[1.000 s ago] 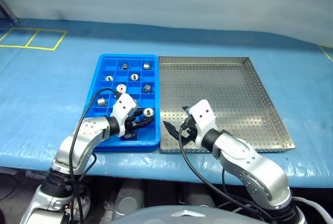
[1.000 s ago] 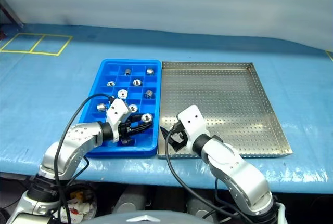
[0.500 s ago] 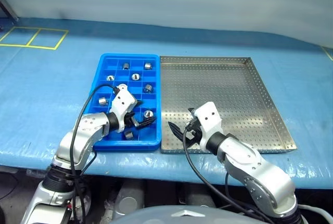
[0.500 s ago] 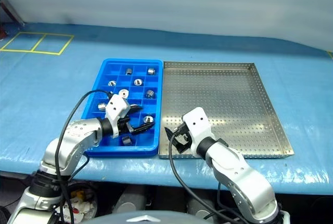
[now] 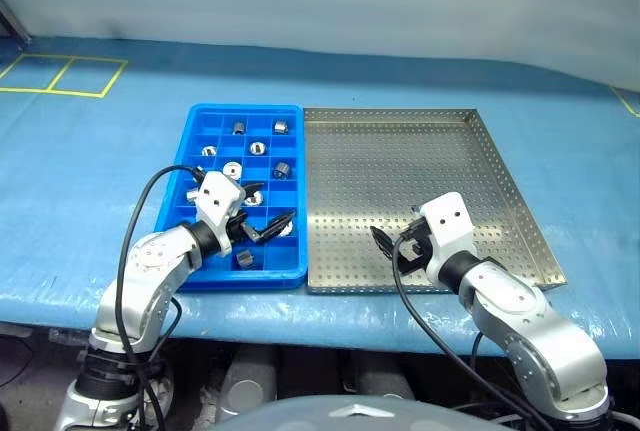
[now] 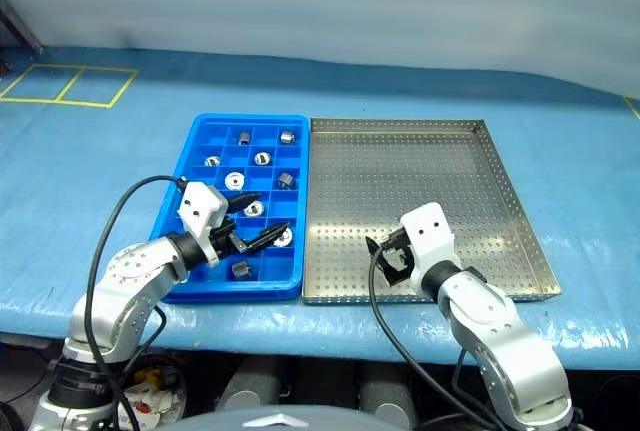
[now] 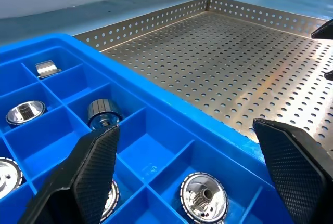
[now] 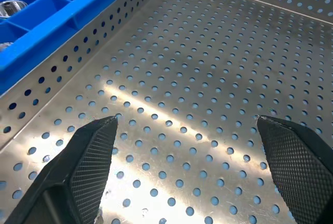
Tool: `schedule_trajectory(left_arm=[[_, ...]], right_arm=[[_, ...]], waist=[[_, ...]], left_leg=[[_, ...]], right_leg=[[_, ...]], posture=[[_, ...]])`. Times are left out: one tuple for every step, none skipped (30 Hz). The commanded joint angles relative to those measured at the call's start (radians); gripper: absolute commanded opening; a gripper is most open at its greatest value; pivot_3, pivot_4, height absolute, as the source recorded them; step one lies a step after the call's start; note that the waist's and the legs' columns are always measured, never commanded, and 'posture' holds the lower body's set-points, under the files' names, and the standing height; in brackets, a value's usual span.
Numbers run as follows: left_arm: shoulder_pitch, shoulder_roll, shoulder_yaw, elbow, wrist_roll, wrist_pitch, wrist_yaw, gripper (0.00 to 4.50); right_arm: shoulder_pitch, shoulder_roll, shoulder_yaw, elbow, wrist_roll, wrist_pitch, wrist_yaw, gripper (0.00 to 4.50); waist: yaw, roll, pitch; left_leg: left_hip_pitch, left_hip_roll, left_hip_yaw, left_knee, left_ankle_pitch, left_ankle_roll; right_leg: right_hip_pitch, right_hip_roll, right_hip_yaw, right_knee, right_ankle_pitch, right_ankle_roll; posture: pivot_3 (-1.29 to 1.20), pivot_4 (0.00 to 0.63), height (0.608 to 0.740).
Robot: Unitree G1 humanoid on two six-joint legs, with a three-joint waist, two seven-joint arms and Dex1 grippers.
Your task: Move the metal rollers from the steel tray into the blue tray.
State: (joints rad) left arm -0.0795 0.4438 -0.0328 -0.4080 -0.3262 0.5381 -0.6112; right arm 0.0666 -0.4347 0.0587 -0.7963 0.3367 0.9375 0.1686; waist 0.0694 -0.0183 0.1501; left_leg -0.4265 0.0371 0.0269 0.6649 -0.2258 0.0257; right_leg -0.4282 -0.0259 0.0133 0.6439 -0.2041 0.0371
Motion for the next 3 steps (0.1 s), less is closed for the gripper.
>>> schedule_trajectory(left_arm=[[0.005,0.006,0.003,-0.055,-0.016,-0.011,-0.002,4.45],[0.008,0.009,0.006,-0.055,-0.017,-0.011,-0.004,4.45],[0.009,0.012,0.009,-0.055,-0.019,-0.012,-0.006,4.45]], right_arm=[[-0.023,0.009,0.014,-0.016,-0.013,-0.023,0.004,4.50],[-0.026,0.011,0.014,-0.016,-0.015,-0.022,0.005,4.50],[-0.028,0.012,0.014,-0.017,-0.018,-0.022,0.007,4.50]], waist=[[0.001,0.000,0.000],[0.001,0.000,0.000],[0.001,0.000,0.000]], left_leg=[[0.000,0.000,0.000,0.000,0.000,0.000],[0.000,0.000,0.000,0.000,0.000,0.000],[0.000,0.000,0.000,-0.001,0.000,0.000]], right_leg=[[0.000,0.000,0.000,0.000,0.000,0.000],[0.000,0.000,0.000,0.000,0.000,0.000],[0.000,0.000,0.000,-0.001,0.000,0.000]], posture=[[0.20,0.150,0.740],[0.20,0.150,0.740],[0.20,0.150,0.740]])
